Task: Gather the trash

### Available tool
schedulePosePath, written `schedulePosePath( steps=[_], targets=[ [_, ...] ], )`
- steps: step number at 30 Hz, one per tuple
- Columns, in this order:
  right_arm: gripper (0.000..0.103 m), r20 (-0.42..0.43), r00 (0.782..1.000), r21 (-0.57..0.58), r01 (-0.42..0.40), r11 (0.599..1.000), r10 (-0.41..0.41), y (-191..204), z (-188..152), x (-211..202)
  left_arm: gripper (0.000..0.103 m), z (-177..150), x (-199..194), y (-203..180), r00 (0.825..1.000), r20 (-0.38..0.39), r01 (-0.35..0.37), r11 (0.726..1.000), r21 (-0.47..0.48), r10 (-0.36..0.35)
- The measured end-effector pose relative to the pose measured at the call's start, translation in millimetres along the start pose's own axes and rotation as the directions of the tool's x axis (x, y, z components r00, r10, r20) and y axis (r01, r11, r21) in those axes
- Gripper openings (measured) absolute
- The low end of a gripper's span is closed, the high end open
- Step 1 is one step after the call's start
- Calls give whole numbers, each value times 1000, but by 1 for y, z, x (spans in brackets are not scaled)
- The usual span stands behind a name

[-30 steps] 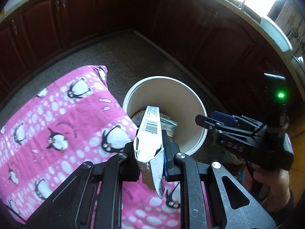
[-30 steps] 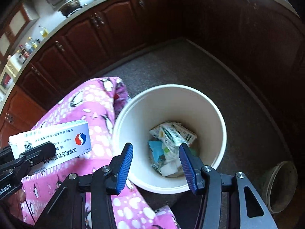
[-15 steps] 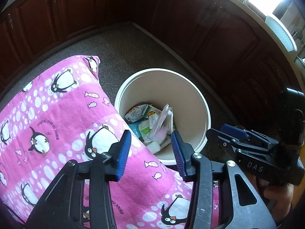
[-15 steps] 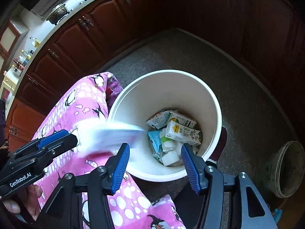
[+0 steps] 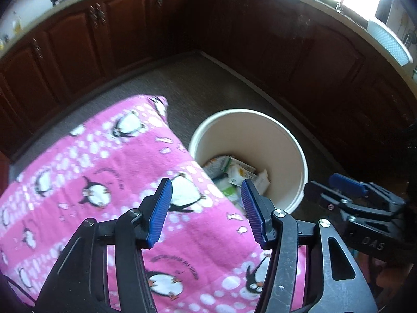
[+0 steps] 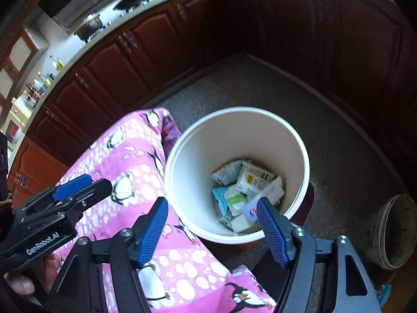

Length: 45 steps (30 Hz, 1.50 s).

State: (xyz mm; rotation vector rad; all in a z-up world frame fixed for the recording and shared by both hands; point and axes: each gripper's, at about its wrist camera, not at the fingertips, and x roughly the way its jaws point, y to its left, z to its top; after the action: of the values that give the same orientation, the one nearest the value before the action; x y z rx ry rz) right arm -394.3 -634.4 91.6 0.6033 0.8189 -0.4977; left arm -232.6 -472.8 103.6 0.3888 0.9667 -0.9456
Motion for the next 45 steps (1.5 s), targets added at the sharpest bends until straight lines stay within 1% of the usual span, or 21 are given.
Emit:
schedulePosePath(
  steps=[3,6,7,8,9,10,13,15,19,22,25,31,38,42,45],
  targets=[
    [74,63,998,-23,12,1000,-11,13,-1,-21,54,-6,-24,0,998,51,-29,1000,0,29],
    [79,141,990,-37,29,999,-24,25,-2,-43,54,-9,-48,4,991,118,-65,998,-6,65],
    [81,165,986,-39,32,999,-25,29,-3,-50,59,-11,-59,5,987,145,-74,997,-10,74],
    [83,188,982,-40,34,999,-26,34,-3,-58,68,-13,-71,6,981,173,-82,996,-17,84],
    [86,201,979,-41,35,999,-26,38,-5,-64,72,-14,-78,8,976,197,-86,996,-25,89],
    [89,219,975,-45,30,999,-20,43,-6,-71,78,-17,-91,11,967,235,-89,995,-37,96],
    [92,261,965,-55,30,998,-15,53,-13,-88,79,-23,-119,18,947,303,-90,994,-58,103],
    [92,287,958,-66,38,997,-17,60,-18,-100,79,-27,-130,23,939,326,-94,994,-60,108],
    [94,325,946,-80,50,996,-22,74,-27,-119,80,-39,-156,27,914,381,-136,990,-46,144],
    [98,351,936,-83,54,995,-22,82,-35,-132,80,-45,-172,27,904,403,-135,990,-47,142],
    [98,370,928,-92,71,993,-32,91,-38,-140,80,-52,-185,32,896,425,-116,992,-58,130],
    [99,408,912,-98,91,991,-44,102,-44,-154,80,-59,-199,38,881,454,-114,991,-67,132],
    [99,451,891,-112,123,986,-60,113,-51,-165,80,-64,-206,44,874,472,-88,993,-83,117],
    [100,474,878,-114,140,984,-70,115,-52,-170,80,-66,-210,46,871,477,-86,993,-84,116],
    [100,479,876,-109,134,985,-66,114,-53,-171,80,-68,-213,47,865,488,-84,993,-87,116]
  ],
)
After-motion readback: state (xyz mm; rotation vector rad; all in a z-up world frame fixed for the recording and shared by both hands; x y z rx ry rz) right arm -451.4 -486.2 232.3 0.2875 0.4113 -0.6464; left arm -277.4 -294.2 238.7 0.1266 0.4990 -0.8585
